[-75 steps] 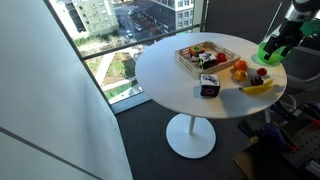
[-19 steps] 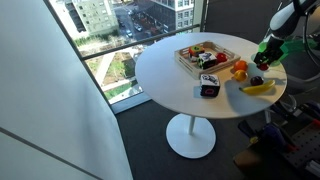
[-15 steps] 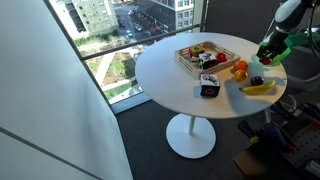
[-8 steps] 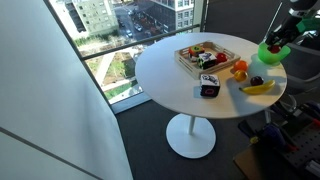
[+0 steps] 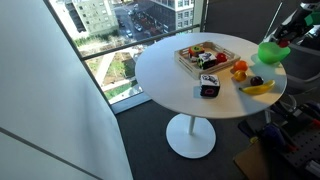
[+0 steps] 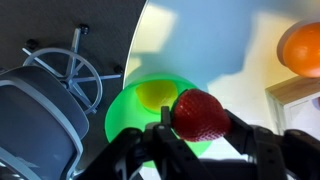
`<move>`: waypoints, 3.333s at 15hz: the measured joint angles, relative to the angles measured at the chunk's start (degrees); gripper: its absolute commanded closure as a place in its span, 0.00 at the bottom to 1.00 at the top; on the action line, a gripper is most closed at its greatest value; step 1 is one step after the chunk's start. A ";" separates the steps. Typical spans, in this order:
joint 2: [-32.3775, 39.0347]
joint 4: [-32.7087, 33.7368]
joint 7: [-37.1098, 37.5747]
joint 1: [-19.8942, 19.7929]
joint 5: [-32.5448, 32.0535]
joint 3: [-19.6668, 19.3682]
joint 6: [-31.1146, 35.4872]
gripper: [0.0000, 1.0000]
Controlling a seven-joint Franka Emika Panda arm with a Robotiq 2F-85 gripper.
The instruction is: Pick up the strawberry on the table and put it in the green bowl
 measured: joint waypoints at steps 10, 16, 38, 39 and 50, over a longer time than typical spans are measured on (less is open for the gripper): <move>6.71 3.82 4.39 -0.50 0.00 -0.80 5.21 0.73; 10.69 5.58 6.83 -0.28 -0.44 -0.80 7.57 0.15; 1.10 5.57 4.29 0.41 -0.93 1.83 -12.69 0.00; 0.11 5.47 3.54 0.45 -0.99 1.84 -14.66 0.00; -9.23 3.87 1.32 3.84 -4.06 2.59 -27.02 0.00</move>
